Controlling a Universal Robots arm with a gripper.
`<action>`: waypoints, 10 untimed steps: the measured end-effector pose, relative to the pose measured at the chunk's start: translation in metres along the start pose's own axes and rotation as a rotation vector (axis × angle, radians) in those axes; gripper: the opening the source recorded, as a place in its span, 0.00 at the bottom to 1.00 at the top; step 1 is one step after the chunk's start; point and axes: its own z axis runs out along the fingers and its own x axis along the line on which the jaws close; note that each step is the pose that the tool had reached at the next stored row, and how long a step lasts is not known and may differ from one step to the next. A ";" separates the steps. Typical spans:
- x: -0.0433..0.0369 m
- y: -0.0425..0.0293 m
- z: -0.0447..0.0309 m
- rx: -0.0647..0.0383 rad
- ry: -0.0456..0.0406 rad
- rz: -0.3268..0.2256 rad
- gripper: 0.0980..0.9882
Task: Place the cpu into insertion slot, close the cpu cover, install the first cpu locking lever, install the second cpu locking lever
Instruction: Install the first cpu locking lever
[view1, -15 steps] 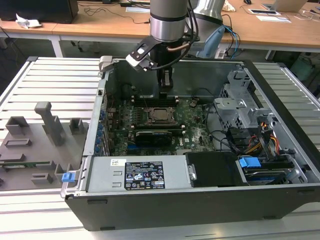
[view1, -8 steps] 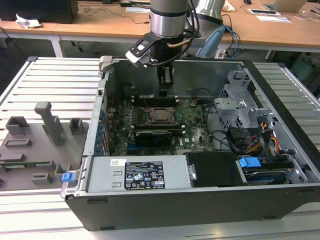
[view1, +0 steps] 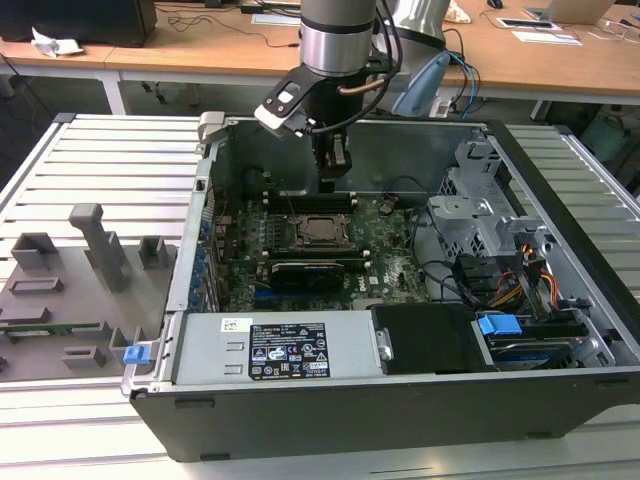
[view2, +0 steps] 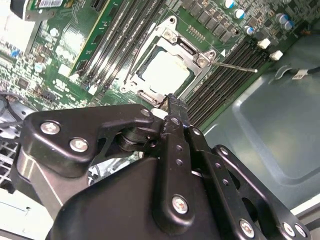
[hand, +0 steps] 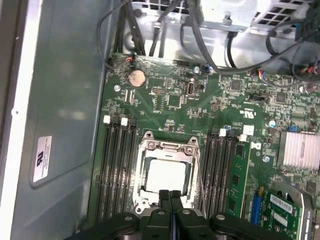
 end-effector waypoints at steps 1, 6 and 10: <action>0.0000 0.0000 0.0000 0.000 0.0003 -0.008 0.01; 0.0000 0.0000 0.0000 0.000 0.0013 -0.042 0.01; 0.0000 0.0000 0.0000 0.000 0.0018 -0.070 0.01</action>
